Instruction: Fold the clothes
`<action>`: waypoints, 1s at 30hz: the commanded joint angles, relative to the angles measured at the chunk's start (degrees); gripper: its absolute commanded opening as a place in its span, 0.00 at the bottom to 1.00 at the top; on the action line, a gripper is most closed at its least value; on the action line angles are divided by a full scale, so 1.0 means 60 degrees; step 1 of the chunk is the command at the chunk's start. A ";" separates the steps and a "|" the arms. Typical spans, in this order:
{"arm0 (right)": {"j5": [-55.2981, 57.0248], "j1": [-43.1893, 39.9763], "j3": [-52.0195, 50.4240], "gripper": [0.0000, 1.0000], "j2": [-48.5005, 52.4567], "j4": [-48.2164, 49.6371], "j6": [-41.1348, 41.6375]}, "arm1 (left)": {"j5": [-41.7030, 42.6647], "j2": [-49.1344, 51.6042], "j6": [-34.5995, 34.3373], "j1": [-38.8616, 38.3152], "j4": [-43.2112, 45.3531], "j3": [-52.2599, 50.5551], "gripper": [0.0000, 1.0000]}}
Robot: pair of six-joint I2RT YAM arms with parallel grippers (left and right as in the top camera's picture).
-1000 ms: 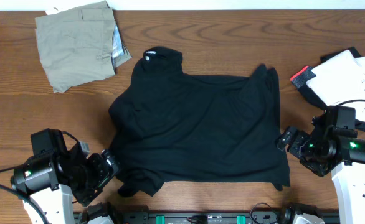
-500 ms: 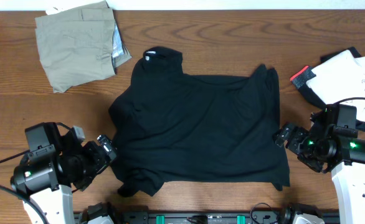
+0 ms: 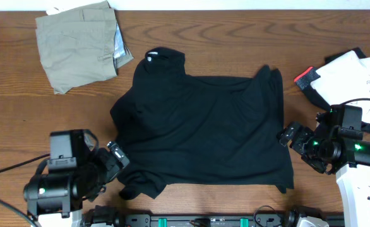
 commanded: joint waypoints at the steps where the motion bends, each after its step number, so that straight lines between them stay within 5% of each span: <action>1: -0.0102 -0.0124 0.0164 0.99 -0.0058 -0.0011 0.0171 | -0.0204 0.0313 -0.1701 -0.0659 -0.0033 -0.0106 1.00; 22: -0.0102 -0.0124 0.0164 0.99 -0.0058 0.0029 0.0175 | -0.0940 0.2386 -0.6776 -0.4014 0.0652 -0.0769 0.98; 30: -0.0102 -0.0124 0.0164 0.99 -0.0058 0.0018 0.0171 | -0.0940 0.2390 -0.7155 -0.4109 0.1869 -0.1978 0.98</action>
